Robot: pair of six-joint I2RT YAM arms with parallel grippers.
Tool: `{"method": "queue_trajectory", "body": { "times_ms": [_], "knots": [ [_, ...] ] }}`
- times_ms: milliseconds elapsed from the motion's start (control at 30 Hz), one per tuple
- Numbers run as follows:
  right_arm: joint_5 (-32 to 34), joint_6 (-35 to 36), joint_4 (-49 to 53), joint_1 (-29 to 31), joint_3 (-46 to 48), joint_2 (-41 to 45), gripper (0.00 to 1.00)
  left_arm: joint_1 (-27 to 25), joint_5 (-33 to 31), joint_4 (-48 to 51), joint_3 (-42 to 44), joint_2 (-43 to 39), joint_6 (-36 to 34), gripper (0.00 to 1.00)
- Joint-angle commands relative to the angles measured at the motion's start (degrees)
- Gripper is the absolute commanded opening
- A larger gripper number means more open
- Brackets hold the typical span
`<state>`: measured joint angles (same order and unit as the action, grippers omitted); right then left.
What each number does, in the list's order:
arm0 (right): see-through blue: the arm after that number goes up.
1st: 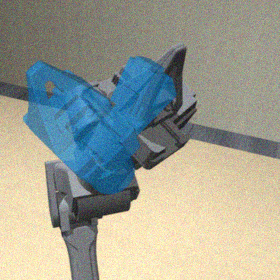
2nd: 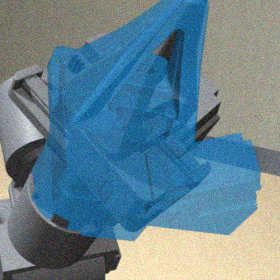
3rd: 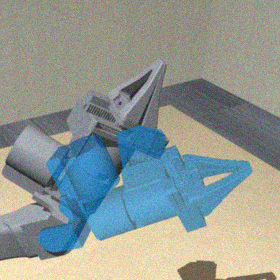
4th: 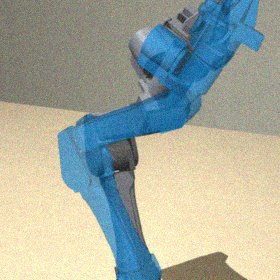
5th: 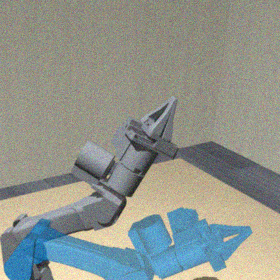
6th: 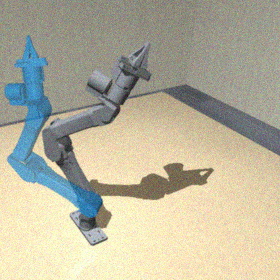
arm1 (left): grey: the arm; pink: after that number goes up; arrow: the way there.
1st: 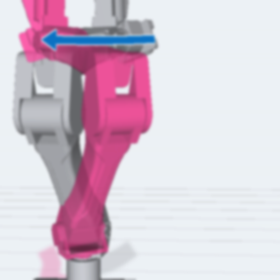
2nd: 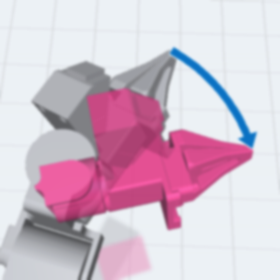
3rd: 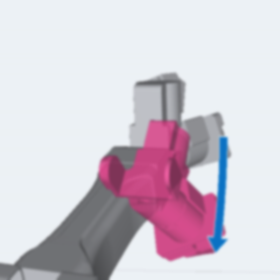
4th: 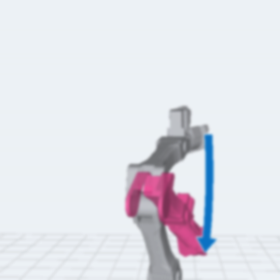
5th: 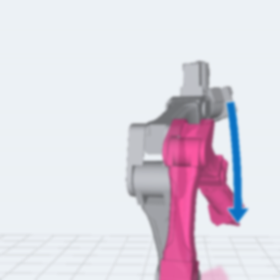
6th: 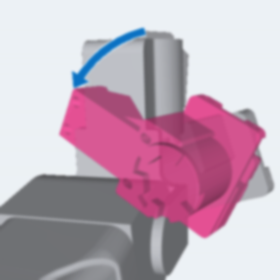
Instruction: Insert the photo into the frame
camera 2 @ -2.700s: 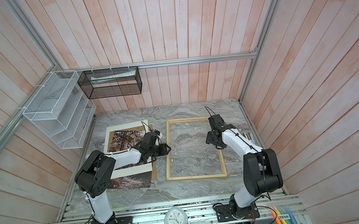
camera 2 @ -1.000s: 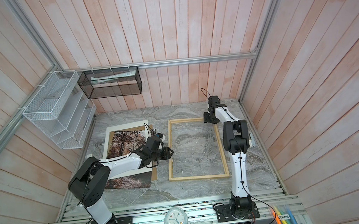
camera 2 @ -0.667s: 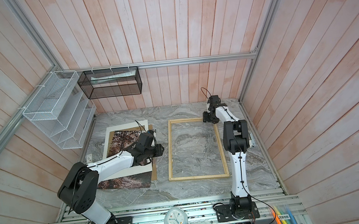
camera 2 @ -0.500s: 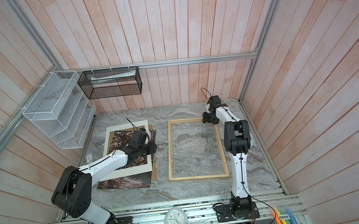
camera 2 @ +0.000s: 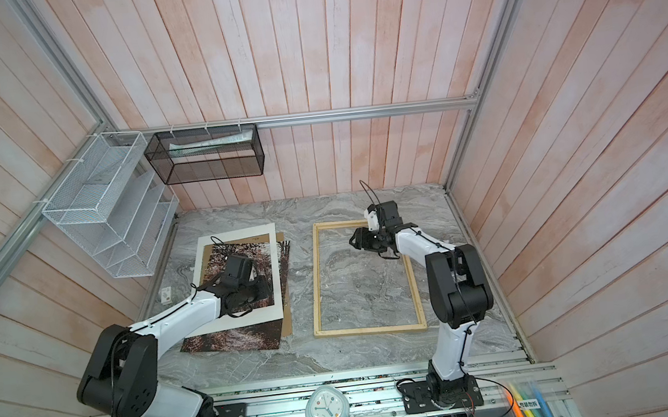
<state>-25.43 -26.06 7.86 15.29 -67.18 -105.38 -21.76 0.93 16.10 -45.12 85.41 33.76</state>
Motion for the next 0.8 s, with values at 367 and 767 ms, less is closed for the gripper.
{"method": "queue_trajectory", "body": {
  "times_ms": [367, 767],
  "knots": [
    [-9.9, -14.5, -13.0, 20.0, -4.9, -9.7, 0.60, 2.3, 3.3, -3.6, 7.5, -5.2, 2.6, 0.49],
    [-12.0, -14.4, -8.1, 25.8, -15.5, -18.5, 0.59, 2.5, 6.6, -9.1, 12.0, -4.1, 5.2, 0.48]
  ]
}}
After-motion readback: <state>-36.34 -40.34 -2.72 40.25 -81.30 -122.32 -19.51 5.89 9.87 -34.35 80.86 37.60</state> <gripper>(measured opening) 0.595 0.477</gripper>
